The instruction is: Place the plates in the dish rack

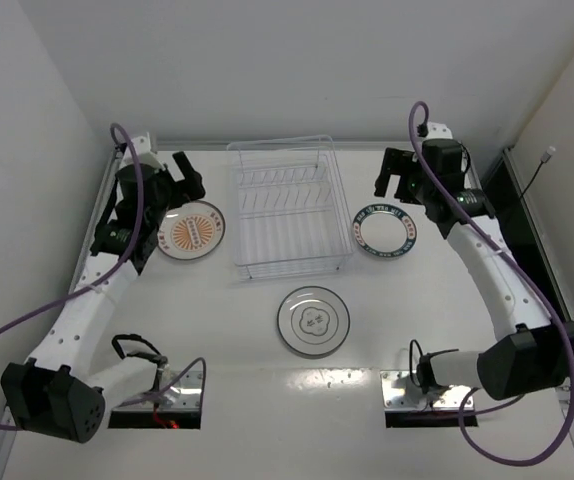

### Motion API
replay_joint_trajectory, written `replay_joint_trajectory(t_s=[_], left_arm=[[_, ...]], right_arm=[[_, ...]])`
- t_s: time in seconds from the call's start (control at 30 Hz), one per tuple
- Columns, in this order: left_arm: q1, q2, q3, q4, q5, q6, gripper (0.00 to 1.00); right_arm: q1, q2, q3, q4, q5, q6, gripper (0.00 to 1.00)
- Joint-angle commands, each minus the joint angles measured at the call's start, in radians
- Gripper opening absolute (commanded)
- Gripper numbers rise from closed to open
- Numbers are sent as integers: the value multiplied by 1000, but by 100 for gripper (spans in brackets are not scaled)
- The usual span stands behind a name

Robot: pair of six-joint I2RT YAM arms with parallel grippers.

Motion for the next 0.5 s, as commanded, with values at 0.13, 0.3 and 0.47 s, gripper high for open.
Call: replay_joint_trajectory(t_s=[0.13, 0.3, 0.47], left_arm=[[-130, -45, -196, 74, -140, 97, 100], [-164, -16, -196, 83, -101, 122, 100], [-164, 23, -165, 92, -100, 122, 100]], right_arm=[[-171, 5, -104, 30, -96, 3, 100], [-417, 117, -210, 97, -406, 122, 100], [-569, 279, -317, 196, -581, 188, 91]])
